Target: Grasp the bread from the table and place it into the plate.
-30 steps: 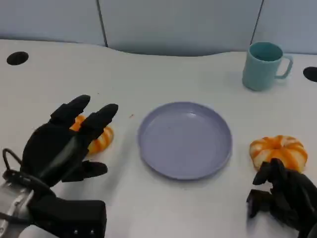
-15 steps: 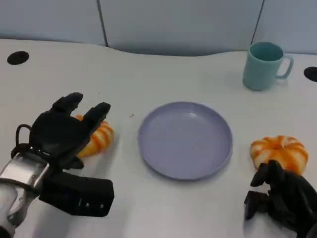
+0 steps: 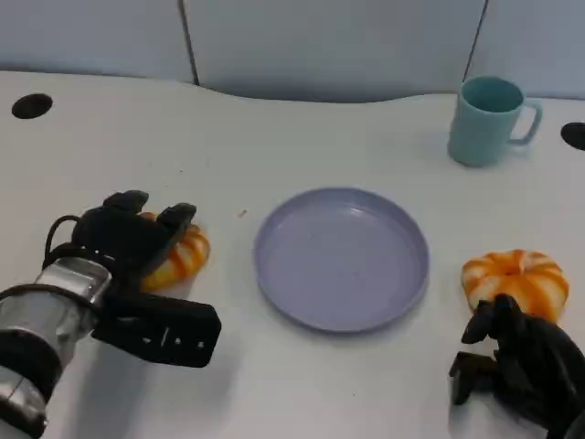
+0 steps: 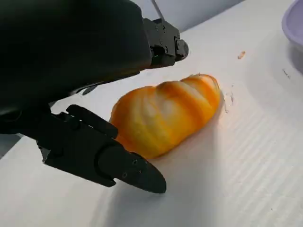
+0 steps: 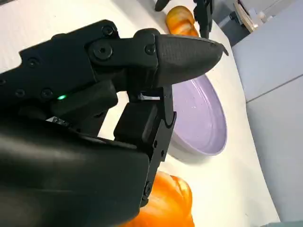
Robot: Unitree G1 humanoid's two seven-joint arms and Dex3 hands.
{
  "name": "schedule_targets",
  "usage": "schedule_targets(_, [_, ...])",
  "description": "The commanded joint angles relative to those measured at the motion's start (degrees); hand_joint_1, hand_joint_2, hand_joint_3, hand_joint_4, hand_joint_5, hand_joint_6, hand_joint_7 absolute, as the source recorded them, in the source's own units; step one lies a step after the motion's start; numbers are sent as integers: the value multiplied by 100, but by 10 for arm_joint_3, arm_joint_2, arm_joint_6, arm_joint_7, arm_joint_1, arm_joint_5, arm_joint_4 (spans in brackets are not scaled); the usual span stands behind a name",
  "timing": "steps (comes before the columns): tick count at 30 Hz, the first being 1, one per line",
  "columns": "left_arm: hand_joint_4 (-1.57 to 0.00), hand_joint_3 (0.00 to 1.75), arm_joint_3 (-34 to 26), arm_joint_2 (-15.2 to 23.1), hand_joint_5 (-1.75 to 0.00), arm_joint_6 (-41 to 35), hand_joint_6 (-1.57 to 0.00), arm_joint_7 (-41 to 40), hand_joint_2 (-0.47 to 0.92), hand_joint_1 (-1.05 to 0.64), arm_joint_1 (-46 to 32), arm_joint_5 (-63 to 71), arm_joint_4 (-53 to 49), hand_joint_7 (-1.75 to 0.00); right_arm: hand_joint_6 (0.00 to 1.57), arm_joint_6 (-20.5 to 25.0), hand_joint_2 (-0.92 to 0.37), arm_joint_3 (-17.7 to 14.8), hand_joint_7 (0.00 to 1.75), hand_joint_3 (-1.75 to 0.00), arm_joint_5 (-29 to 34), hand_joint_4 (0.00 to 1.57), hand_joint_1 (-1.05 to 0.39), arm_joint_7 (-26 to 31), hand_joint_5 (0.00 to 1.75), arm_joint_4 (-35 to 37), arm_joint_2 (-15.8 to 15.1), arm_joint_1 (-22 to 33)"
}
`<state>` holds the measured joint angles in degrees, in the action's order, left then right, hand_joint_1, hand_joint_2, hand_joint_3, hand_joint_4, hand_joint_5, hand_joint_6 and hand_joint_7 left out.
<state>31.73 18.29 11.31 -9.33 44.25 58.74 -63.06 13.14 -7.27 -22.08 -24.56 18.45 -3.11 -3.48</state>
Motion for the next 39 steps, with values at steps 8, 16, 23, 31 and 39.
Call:
schedule_targets(8, [0,0,58,-44,0,-23,-2,-21,64,-61,69,-23,-126,-1,121,7,-92,1,106,-42,9,131,-48,-4,118,-4,-10,25])
schedule_targets(16, [-29,2,52,-64,-9,-23,-36,-5,81,-41,83,-58,-144,-5,124,26,-92,-9,103,-39,-6,133,-48,0,116,-17,-6,35])
schedule_targets(23, [-86,16,37,-61,-24,8,-88,-38,92,-28,72,-96,-144,-9,121,26,-92,-4,106,-43,1,131,-47,0,118,-33,-9,45])
schedule_targets(31, [-77,22,53,-62,-159,-8,-103,-81,92,-29,56,-95,-149,-54,120,24,-92,-2,110,-43,5,131,-46,3,120,-41,-8,51])
schedule_targets(39, [-77,30,44,-60,-175,1,-54,-136,92,-26,48,-116,-146,-168,120,25,-92,-2,110,-45,6,132,-46,5,120,-40,-8,50])
